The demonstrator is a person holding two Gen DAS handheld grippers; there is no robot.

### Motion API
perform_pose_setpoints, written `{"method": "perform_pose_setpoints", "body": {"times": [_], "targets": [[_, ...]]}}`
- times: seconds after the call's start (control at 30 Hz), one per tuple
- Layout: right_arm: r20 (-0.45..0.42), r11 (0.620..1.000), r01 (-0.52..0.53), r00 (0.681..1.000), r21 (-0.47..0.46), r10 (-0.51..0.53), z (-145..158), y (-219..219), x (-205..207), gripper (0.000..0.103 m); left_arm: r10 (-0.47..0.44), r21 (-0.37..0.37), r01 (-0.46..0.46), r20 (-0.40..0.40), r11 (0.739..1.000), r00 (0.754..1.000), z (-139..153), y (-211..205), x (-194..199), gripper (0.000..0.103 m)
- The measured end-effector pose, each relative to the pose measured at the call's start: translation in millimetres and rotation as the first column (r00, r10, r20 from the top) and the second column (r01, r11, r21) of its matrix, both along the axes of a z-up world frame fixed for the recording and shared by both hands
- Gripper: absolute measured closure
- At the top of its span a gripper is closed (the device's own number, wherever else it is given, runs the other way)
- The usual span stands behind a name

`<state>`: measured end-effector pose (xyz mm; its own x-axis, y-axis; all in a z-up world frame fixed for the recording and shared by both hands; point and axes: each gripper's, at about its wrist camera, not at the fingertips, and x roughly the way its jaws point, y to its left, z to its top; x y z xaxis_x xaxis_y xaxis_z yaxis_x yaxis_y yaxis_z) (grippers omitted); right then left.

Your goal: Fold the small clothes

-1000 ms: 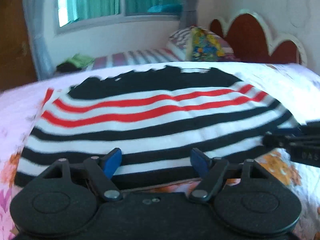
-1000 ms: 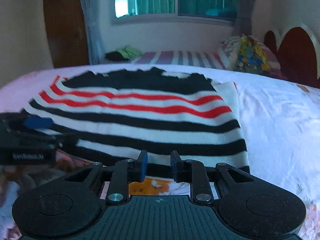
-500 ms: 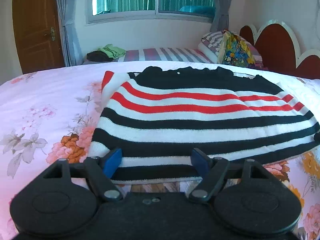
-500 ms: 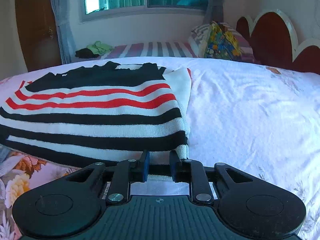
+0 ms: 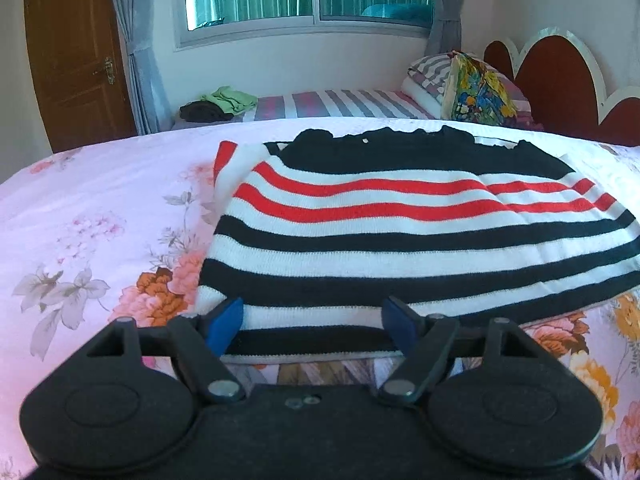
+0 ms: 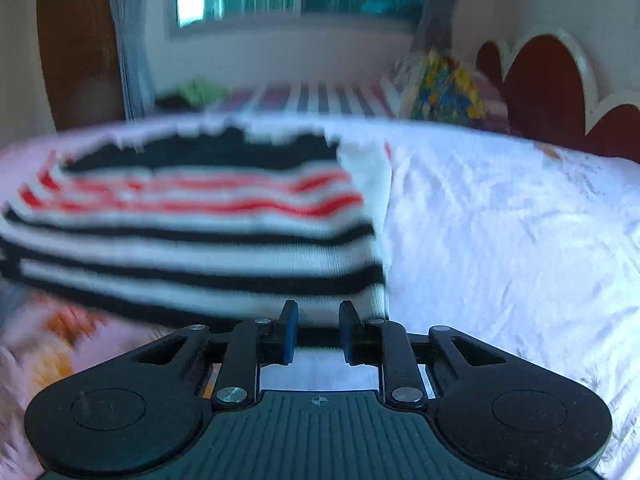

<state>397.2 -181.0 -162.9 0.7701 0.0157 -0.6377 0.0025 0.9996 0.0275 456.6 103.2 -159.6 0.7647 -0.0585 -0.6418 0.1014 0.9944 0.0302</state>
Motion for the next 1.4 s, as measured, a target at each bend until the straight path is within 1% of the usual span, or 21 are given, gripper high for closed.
{"method": "perform_pose_setpoints", "body": {"times": [0.03, 0.07, 0.1, 0.2, 0.27, 0.4, 0.53, 0.63, 0.7, 0.73, 0.83, 0.9, 0.93, 1.03, 1.17, 1.23, 1.27, 1.3, 1.33, 1.37, 1.4], "targets": [[-0.014, 1.000, -0.005, 1.000, -0.015, 0.005, -2.3, 2.4, 1.2, 0.082, -0.003, -0.006, 0.003, 0.001, 1.000, 1.000, -1.8, 1.1, -0.6, 0.026], [-0.079, 0.999, -0.013, 0.997, -0.030, 0.010, -10.6, 3.8, 6.8, 0.082, -0.008, -0.013, 0.008, -0.001, 1.000, 1.000, -4.3, 2.7, -0.1, 0.026], [-0.096, 0.999, -0.024, 0.995, -0.038, 0.020, -18.0, 4.2, 8.4, 0.082, -0.011, -0.023, 0.011, -0.003, 1.000, 1.000, -5.1, 4.2, 1.2, 0.025], [-0.112, 1.000, -0.020, 0.994, -0.024, 0.017, -13.0, 2.4, 12.0, 0.082, -0.024, -0.030, 0.024, -0.016, 0.999, 1.000, -3.3, 6.7, 5.1, 0.025], [-0.109, 1.000, 0.005, 0.994, 0.009, -0.004, -7.7, -2.2, 10.8, 0.082, -0.026, -0.038, 0.025, -0.023, 0.999, 0.999, 1.5, 9.6, 3.8, 0.027], [-0.081, 1.000, 0.015, 0.997, 0.017, -0.014, 0.0, -5.4, -2.7, 0.082, 0.005, -0.047, -0.005, 0.002, 0.999, 1.000, 14.6, 22.1, -16.0, 0.027], [-0.069, 1.000, 0.021, 0.997, 0.020, -0.019, -0.1, -5.2, -9.5, 0.082, 0.071, -0.070, -0.073, -0.034, 0.995, 0.997, 7.6, 40.1, -25.3, 0.029], [-0.046, 0.999, 0.032, 0.998, 0.024, -0.031, 0.9, -4.2, -9.4, 0.082, 0.097, -0.080, -0.099, -0.030, 0.992, 0.995, 7.2, 46.4, -23.6, 0.028], [-0.068, 0.999, 0.033, 0.997, 0.017, -0.032, -5.0, -2.7, -4.1, 0.082, 0.107, -0.098, -0.112, -0.058, 0.989, 0.993, 3.9, 48.8, -14.7, 0.025], [-0.102, 0.999, 0.032, 0.994, 0.014, -0.030, -11.1, -2.1, 0.0, 0.082, 0.116, -0.106, -0.125, -0.089, 0.987, 0.989, -1.1, 50.7, -9.1, 0.024], [-0.118, 0.999, 0.031, 0.992, -0.010, -0.032, -8.8, 0.6, 4.8, 0.082, 0.114, -0.088, -0.122, -0.091, 0.989, 0.989, -4.2, 48.7, -4.3, 0.024], [-0.098, 1.000, 0.028, 0.995, 0.008, -0.027, -2.0, -0.6, 2.2, 0.082, 0.119, -0.079, -0.127, -0.097, 0.989, 0.988, -1.0, 48.0, -6.3, 0.024], [-0.088, 1.000, 0.024, 0.996, 0.015, -0.022, 0.4, -0.9, 0.9, 0.082, 0.122, -0.075, -0.130, -0.096, 0.989, 0.988, 0.4, 47.1, -9.5, 0.026], [-0.070, 1.000, 0.026, 0.997, 0.016, -0.024, 6.1, -2.5, -4.9, 0.082, 0.131, -0.072, -0.138, -0.090, 0.988, 0.987, 4.7, 47.0, -17.4, 0.027], [-0.038, 0.998, -0.001, 0.999, 0.061, 0.004, 15.1, -1.5, -11.8, 0.082, 0.140, -0.127, -0.149, -0.073, 0.981, 0.987, 15.5, 49.9, -25.8, 0.028], [-0.019, 0.997, -0.022, 1.000, 0.073, 0.023, 20.0, 2.6, -13.1, 0.082, 0.140, -0.190, -0.148, -0.054, 0.971, 0.989, 23.0, 51.6, -29.0, 0.029], [-0.009, 0.997, -0.032, 0.999, 0.077, 0.033, 22.4, 5.2, -13.4, 0.082, 0.135, -0.240, -0.143, -0.050, 0.960, 0.990, 25.2, 52.5, -30.3, 0.031], [-0.006, 0.996, -0.040, 0.999, 0.078, 0.040, 24.0, 7.3, -12.6, 0.082, 0.125, -0.302, -0.136, -0.053, 0.944, 0.991, 24.8, 53.7, -30.9, 0.043], [-0.003, 0.996, -0.044, 0.999, 0.079, 0.045, 25.1, 9.8, -11.6, 0.082, 0.118, -0.364, -0.136, -0.072, 0.921, 0.990, 21.5, 55.3, -30.1, 0.061], [-0.001, 0.995, -0.047, 0.999, 0.084, 0.047, 25.8, 11.6, -10.5, 0.082, 0.124, -0.425, -0.158, -0.108, 0.891, 0.986, 15.6, 57.3, -28.6, 0.067], [-0.001, 0.995, -0.049, 0.999, 0.090, 0.049, 26.0, 13.0, -9.4, 0.082, 0.139, -0.508, -0.197, -0.150, 0.839, 0.979, 5.7, 63.3, -27.9, 0.068]]}}
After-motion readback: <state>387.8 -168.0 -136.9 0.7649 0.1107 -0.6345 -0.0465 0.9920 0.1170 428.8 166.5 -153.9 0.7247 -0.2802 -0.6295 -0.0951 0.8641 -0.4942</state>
